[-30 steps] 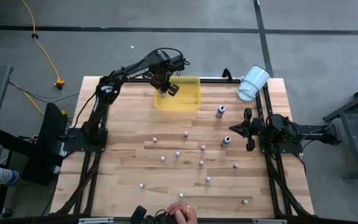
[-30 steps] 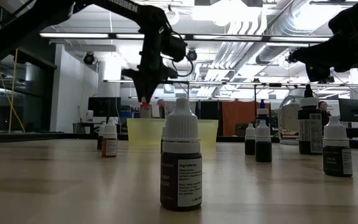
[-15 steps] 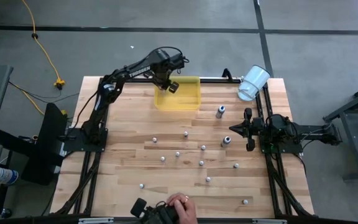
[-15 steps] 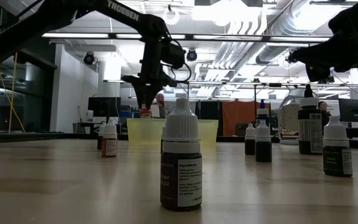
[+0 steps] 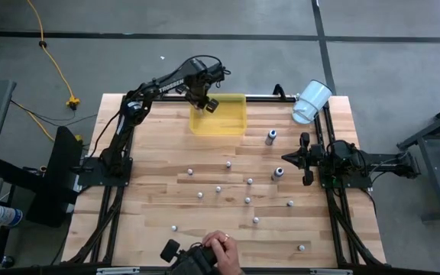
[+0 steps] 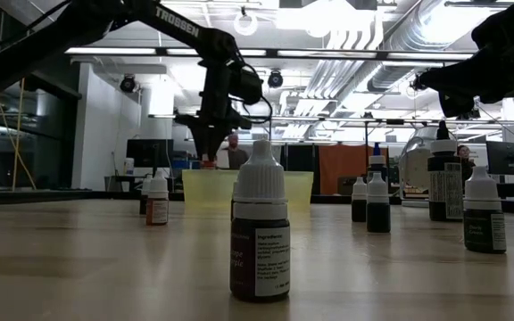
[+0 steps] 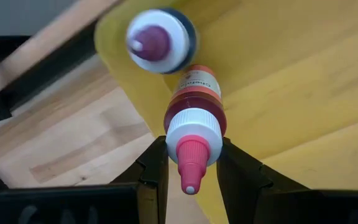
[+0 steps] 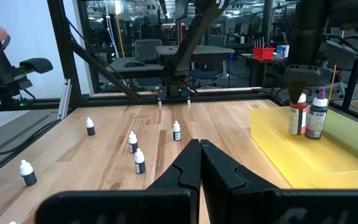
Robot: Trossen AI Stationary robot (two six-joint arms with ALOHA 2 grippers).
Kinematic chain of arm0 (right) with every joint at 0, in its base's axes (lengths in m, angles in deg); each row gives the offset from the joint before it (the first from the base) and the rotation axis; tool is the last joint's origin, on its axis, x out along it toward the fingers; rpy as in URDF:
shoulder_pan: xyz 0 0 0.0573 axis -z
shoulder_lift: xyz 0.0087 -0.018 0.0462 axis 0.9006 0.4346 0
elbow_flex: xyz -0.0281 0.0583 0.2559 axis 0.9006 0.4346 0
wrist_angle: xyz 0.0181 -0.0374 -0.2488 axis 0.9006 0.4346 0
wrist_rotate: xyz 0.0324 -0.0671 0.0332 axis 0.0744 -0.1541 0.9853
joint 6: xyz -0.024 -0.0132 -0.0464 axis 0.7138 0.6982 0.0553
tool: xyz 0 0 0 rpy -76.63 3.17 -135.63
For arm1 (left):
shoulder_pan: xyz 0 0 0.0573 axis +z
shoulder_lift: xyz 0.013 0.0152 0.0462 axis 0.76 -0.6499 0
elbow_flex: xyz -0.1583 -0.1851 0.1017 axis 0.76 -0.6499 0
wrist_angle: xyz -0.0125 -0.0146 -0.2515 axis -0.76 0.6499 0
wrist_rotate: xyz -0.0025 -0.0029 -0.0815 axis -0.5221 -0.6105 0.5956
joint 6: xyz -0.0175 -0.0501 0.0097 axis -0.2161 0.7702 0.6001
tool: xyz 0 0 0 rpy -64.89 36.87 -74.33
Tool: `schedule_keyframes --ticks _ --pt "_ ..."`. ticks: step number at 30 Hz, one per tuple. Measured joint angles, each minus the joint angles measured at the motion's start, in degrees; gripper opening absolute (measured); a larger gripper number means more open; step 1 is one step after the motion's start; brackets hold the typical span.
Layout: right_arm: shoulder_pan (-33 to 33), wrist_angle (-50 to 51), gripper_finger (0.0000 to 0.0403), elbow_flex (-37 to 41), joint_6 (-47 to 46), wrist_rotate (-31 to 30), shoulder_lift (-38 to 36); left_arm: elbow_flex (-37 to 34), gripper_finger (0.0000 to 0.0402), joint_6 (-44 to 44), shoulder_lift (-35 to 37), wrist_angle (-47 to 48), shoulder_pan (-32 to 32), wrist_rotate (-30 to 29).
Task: Pick & Place food coloring
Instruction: Put the large pink food coloring bottle into the yellow container, then put the left small black food coloring bottle into the yellow container
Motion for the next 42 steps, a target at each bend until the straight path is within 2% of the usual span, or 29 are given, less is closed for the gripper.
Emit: schedule_keyframes --ticks 13,23,27,35,42 --pt "0.0 0.0 0.0 0.0 0.0 0.0 0.0 0.1 0.0095 -1.6 -1.8 0.0 -0.1 -0.1" --pt "0.0 0.0 0.0 0.0 0.0 0.0 0.0 0.1 0.0186 -2.8 -1.8 -0.4 -0.1 -0.8" --pt "0.0 0.0 0.0 0.0 0.0 0.0 0.0 0.5 0.0207 -3.6 -1.9 -0.5 -0.2 -0.9" --pt "0.0 0.0 0.0 0.0 0.0 0.0 0.0 0.8 0.0213 -4.0 -1.8 -1.3 -1.1 -1.7" --pt "0.0 0.0 0.0 0.0 0.0 0.0 0.0 6.6 0.0214 -5.1 -1.7 2.3 -1.4 -6.9"
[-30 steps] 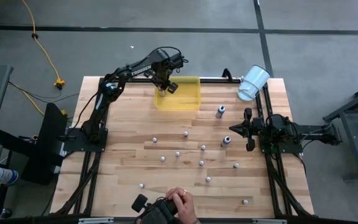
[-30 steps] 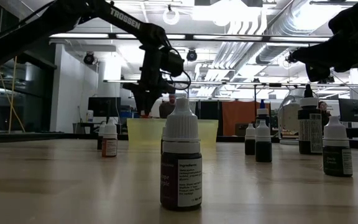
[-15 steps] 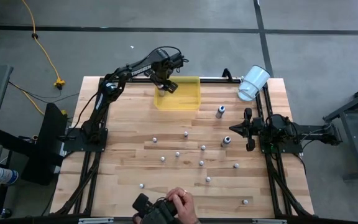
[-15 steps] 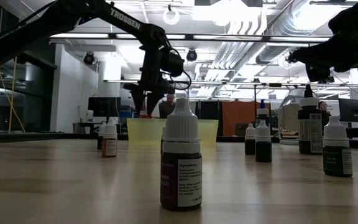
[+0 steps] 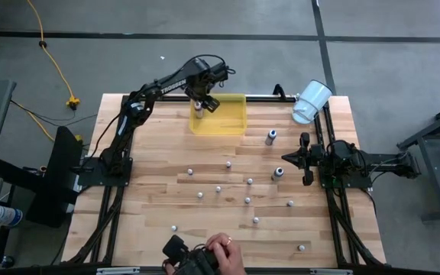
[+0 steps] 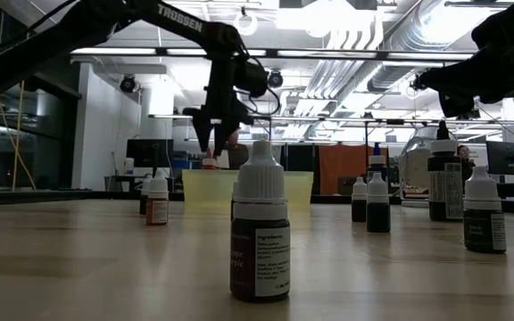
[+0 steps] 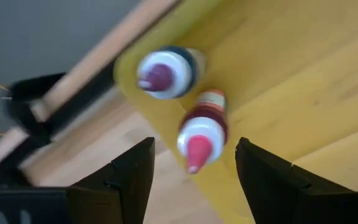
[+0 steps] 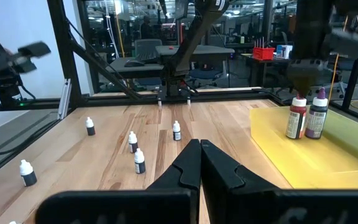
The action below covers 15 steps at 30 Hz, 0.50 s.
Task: Pick & Place food coloring
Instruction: Put the left small black food coloring bottle into the yellow container
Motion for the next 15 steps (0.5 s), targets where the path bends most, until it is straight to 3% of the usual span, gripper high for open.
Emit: schedule_keyframes --ticks 5,15 --pt "0.0 0.0 0.0 0.0 0.0 0.0 0.0 6.0 0.0214 0.0 0.5 4.1 -1.1 -2.9" --pt "0.0 0.0 0.0 0.0 0.0 0.0 0.0 4.5 0.0214 0.5 9.9 4.3 -8.7 -0.3"
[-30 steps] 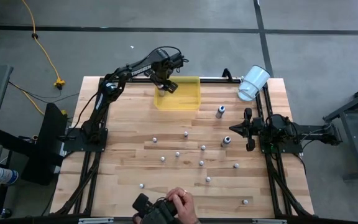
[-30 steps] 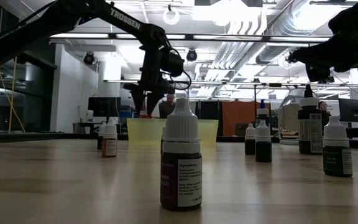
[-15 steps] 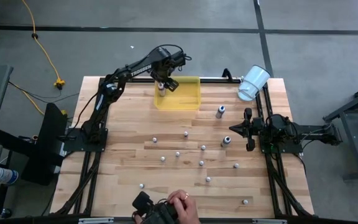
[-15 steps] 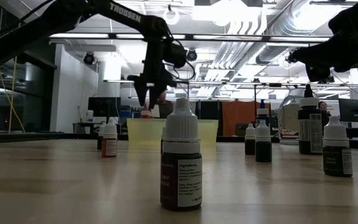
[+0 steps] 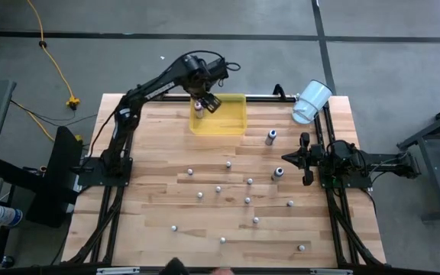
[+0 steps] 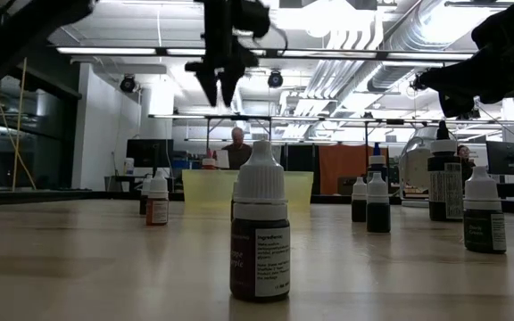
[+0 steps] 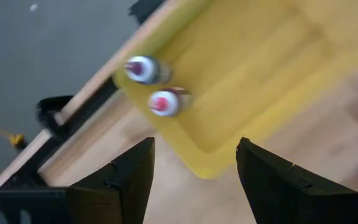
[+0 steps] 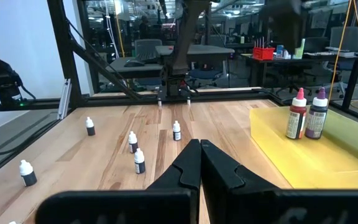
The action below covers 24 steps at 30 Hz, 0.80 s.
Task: Pick & Place food coloring
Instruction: Put the left small black food coloring bottle into the yellow container
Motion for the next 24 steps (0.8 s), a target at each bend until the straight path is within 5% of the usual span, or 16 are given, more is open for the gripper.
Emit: schedule_keyframes --ticks 9,24 --pt "0.0 0.0 0.0 0.0 0.0 0.0 0.0 -5.1 0.0214 -2.0 5.9 0.0 -10.2 6.8" --pt "0.0 0.0 0.0 0.0 0.0 0.0 0.0 -25.6 0.0214 0.0 11.6 -0.5 -20.8 6.5"
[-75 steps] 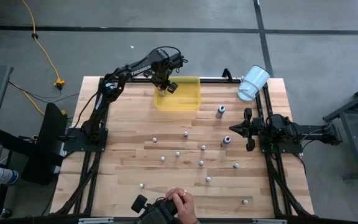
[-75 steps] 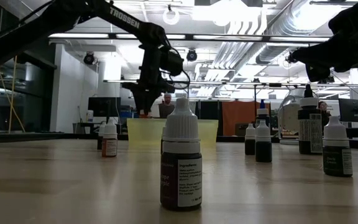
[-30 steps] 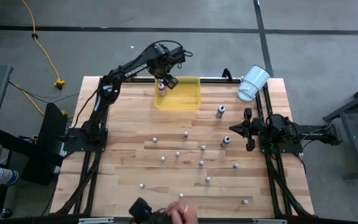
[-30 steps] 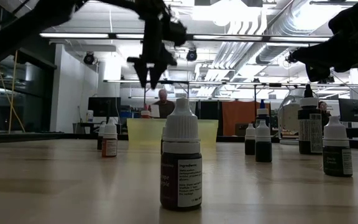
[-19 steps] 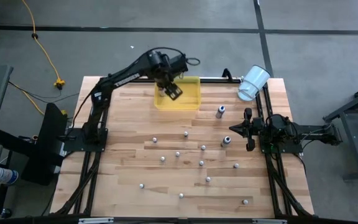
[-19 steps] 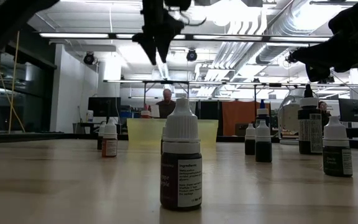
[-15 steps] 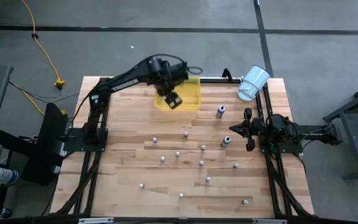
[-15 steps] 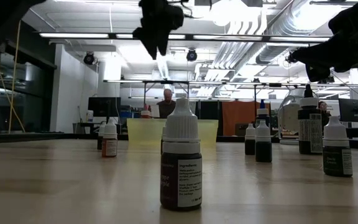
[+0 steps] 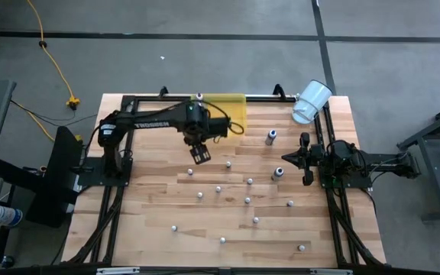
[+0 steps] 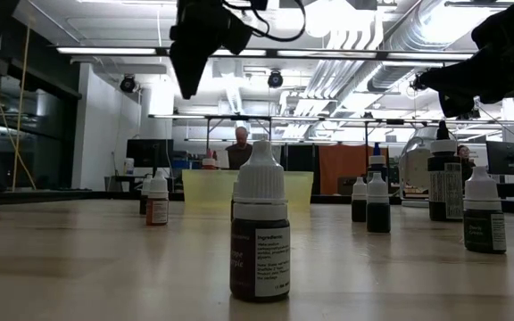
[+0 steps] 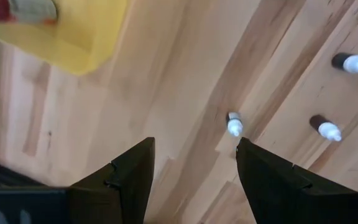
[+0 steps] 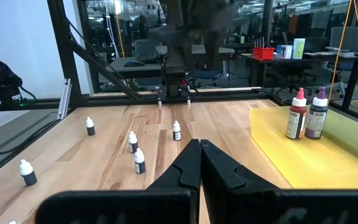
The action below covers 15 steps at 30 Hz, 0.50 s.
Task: Pick & Place food coloring
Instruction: Put the left small black food coloring bottle into the yellow container
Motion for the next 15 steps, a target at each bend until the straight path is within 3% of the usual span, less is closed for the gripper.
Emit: schedule_keyframes --ticks 15 --pt "0.0 0.0 0.0 0.0 0.0 0.0 0.0 -11.7 0.0214 7.9 0.1 -10.0 -5.7 1.7"
